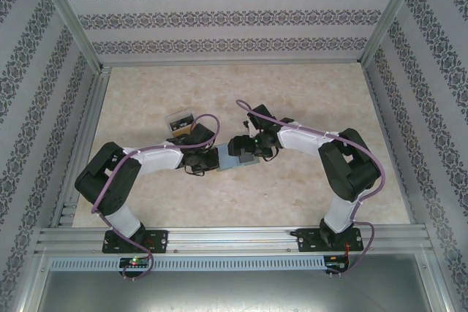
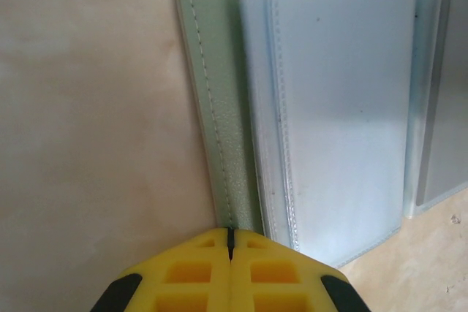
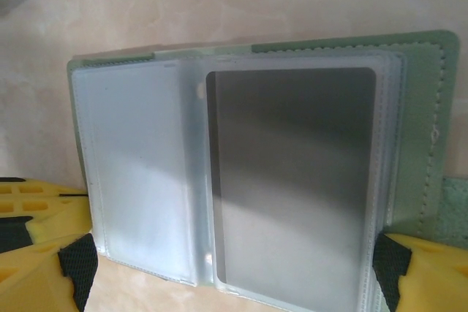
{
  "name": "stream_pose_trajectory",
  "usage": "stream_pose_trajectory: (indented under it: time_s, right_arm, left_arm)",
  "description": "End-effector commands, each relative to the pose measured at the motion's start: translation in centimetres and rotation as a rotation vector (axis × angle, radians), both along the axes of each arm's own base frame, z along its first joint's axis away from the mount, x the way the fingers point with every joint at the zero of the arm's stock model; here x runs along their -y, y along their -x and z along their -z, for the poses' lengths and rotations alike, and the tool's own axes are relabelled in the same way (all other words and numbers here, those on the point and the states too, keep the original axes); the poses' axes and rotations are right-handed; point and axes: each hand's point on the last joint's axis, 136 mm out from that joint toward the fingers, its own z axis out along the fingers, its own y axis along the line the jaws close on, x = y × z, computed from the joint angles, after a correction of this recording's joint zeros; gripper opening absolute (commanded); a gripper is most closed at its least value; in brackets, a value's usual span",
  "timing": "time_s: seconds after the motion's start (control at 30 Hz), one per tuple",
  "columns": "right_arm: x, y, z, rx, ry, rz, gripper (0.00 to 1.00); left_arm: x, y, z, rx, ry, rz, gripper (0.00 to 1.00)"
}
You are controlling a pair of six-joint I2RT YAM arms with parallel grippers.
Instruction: Take the credit cards out of the card holder
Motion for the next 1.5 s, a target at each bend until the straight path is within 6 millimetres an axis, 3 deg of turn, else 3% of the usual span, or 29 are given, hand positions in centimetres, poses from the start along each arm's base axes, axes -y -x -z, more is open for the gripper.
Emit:
stream_pose_trajectory:
  time_s: [0.0,0.57,1.07,1.23,1.47]
  right_arm:
    - [-1.3,0.4,0.1,-0.028,-0.031,-0.021,0.98]
    - [-3.2,-0.3,-5.5,0.034,-0.179,0.002,0.98]
    - [-7.1,-0.1,-6.8,-0.021,-0.343,-0.031,0.98]
    - [-7.4,0.0,-6.0,-0.039,-0.338,-0.036,0.98]
    - [-5.8,-0.3,-5.1,-0.015,-0.266,-0.011,0.98]
  left_arm:
    - [0.5,1.0,1.7,-0.039,-0.024,0.034,0.04]
    - [0.3,1.3,1.7,-0.036,-0.023,0.041,0.03]
    - [-0.8,1.2,-0.1,0.013,-0.054,0.018,0.03]
    - [-1.0,1.4,0.0,0.009,-0.054,0.014,0.03]
    - [-1.2,1.4,0.0,0.013,-0.059,0.009,0.03]
